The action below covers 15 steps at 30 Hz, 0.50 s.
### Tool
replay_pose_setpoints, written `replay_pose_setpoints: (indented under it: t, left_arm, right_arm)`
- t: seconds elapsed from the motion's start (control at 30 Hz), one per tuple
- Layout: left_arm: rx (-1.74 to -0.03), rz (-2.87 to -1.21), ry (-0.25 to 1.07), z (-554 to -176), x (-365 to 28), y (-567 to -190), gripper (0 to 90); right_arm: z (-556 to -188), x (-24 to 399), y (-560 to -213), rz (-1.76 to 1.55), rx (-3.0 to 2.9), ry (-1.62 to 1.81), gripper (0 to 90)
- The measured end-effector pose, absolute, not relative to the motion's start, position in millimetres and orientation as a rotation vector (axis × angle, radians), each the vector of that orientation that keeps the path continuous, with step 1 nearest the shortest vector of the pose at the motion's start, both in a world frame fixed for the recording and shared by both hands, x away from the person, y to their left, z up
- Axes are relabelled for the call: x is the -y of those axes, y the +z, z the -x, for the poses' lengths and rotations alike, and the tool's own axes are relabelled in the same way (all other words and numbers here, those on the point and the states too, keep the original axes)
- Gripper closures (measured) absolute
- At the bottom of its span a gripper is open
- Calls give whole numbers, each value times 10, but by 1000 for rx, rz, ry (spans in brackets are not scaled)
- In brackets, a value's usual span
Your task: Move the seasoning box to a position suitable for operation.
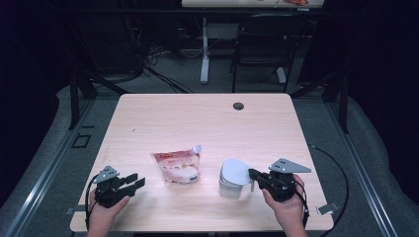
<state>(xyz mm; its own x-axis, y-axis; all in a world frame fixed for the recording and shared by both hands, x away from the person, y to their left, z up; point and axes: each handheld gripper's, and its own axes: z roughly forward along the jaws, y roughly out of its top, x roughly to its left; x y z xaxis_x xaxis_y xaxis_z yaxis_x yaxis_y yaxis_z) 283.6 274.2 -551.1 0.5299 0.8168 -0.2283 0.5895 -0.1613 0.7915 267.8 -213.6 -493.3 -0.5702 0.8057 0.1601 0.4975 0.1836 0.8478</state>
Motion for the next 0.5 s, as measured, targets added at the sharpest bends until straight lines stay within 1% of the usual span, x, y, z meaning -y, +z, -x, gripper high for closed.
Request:
replay_pose_setpoints:
  t: [0.5]
  left_arm:
    - [-1163,-1859,316,-2837,-2742,-5514,582]
  right_arm:
    - [-2677,2142,-4940,-1240,-2140,1346,900]
